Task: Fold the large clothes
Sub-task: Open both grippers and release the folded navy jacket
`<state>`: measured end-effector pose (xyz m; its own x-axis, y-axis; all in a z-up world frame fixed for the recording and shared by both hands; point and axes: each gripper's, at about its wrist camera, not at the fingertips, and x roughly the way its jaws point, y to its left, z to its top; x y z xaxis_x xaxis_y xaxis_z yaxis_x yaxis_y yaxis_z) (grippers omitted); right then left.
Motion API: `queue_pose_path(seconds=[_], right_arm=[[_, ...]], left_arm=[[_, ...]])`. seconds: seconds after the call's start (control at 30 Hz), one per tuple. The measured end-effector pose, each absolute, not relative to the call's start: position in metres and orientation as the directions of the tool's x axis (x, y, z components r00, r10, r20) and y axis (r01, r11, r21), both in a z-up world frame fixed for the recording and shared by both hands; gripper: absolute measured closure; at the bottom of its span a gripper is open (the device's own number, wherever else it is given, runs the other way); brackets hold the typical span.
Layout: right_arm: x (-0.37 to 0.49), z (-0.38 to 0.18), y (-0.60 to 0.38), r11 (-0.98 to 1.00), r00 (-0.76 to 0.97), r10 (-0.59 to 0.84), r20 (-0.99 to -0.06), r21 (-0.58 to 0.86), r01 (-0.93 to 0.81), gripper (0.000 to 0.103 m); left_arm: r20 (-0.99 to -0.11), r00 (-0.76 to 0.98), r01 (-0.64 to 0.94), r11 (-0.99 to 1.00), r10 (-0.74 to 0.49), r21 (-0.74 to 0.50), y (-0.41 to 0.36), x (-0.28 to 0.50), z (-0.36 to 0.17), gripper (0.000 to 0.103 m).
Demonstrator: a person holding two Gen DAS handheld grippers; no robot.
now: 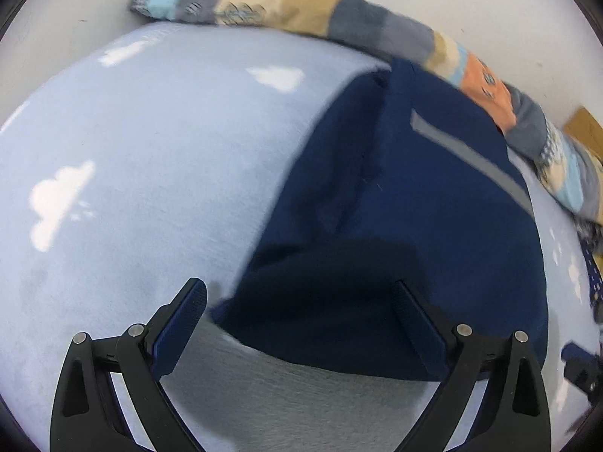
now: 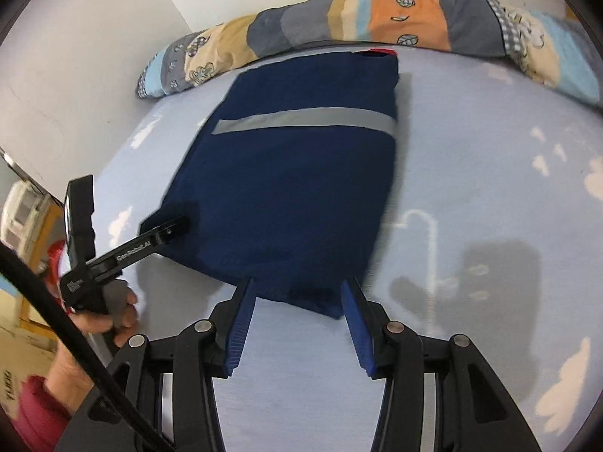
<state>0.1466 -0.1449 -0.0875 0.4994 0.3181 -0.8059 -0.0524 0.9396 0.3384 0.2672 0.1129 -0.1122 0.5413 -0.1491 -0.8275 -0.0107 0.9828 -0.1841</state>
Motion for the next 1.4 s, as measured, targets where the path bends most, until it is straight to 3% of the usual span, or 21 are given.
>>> queue_pose_path(seconds=[0.27,0.77,1.07,1.4], right_arm=[[0.141,-0.072,-0.153,0.925,0.538,0.348,-0.768,0.373,-0.065,0.049],[0.140,-0.073,-0.178,0.899,0.525,0.383,-0.760,0.438,-0.022,0.041],[0.147,-0.078,-0.188,0.891,0.531,0.390,-0.753,0.455,-0.010,0.038],[0.154,-0.089,-0.213,0.813,0.534,0.465,-0.706,0.580,0.058,0.035]], left_arm=[[-0.774,0.615,0.025,0.984,-0.154,-0.176,0.114,0.251,-0.075,0.004],[-0.808,0.570,0.027,0.986,-0.148,-0.162,0.110,0.251,-0.079,0.004],[-0.843,0.504,-0.030,0.971,-0.189,-0.236,0.139,0.273,-0.096,0.004],[-0.817,0.466,-0.121,0.890,-0.340,-0.439,0.182,0.284,-0.106,0.004]])
